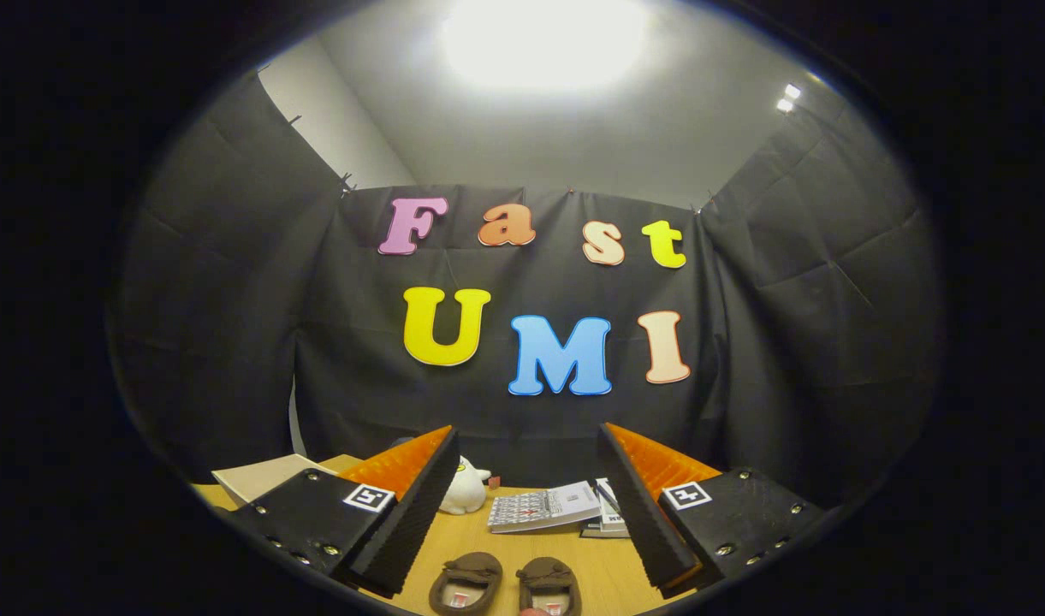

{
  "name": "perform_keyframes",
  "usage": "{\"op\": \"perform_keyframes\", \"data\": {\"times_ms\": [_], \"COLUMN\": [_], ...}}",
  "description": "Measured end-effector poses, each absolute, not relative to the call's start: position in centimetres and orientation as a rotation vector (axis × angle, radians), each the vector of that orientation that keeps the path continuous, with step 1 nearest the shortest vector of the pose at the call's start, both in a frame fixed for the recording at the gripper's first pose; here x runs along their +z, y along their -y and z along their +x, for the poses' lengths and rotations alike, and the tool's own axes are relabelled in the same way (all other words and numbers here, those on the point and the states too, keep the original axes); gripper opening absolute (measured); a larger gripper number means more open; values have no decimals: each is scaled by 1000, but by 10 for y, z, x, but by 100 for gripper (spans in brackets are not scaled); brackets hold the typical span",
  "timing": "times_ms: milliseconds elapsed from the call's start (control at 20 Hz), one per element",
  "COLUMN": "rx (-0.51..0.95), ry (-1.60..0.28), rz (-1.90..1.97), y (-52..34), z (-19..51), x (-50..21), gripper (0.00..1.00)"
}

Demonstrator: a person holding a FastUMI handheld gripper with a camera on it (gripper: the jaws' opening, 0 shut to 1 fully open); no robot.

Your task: Open the storage box then place both shoes into the box .Put the left shoe in first, then the right shoe, with the right side of both shoes facing outward in a uniform manner.

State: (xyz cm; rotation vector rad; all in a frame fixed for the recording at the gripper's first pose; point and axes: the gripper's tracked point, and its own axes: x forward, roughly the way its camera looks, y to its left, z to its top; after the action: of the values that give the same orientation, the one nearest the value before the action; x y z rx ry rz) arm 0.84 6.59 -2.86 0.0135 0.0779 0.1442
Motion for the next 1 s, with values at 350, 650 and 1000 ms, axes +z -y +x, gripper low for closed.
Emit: {"op": "perform_keyframes", "data": {"times_ms": [350, 650, 1000], "rx": [274, 310, 309], "ry": [-180, -321, -505], "rz": [188, 384, 674], "y": [-127, -166, -205], "z": [4, 4, -5], "x": [-58, -96, -152], "gripper": [98, 98, 99]}}
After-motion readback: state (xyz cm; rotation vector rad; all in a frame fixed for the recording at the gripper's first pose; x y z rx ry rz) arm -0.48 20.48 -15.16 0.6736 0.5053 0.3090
